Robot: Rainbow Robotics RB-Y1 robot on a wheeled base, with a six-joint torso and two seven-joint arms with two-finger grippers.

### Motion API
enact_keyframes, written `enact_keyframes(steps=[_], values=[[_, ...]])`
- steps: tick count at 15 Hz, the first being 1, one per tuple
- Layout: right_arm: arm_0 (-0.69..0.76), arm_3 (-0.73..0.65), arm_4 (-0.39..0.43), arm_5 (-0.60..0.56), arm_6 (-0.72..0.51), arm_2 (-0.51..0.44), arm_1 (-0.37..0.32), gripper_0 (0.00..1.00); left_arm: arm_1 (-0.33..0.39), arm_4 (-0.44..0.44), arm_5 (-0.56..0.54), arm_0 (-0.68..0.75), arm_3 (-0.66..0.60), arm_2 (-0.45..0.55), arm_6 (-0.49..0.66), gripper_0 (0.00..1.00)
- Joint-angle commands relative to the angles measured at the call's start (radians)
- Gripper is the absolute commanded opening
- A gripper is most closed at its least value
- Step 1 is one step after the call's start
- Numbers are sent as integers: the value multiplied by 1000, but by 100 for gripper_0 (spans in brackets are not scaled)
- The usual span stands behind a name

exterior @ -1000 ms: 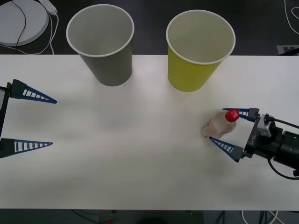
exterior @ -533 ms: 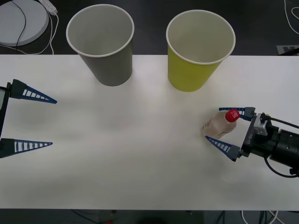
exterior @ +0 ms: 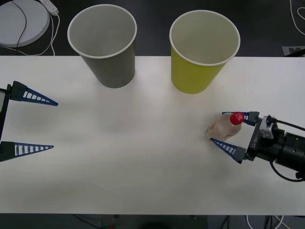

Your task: Put the can into the green bin and the plastic bottle into the gray bin

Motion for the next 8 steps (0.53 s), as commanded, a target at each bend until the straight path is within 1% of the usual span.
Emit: enact_keyframes(steps=[1,8], values=[[0,-2,-8,-11,-9,0,0,0,0,0,0,0,0,0,0,100],[1,0,-13,-25,-26,-3,-2,0,0,0,0,0,0,0,0,100]])
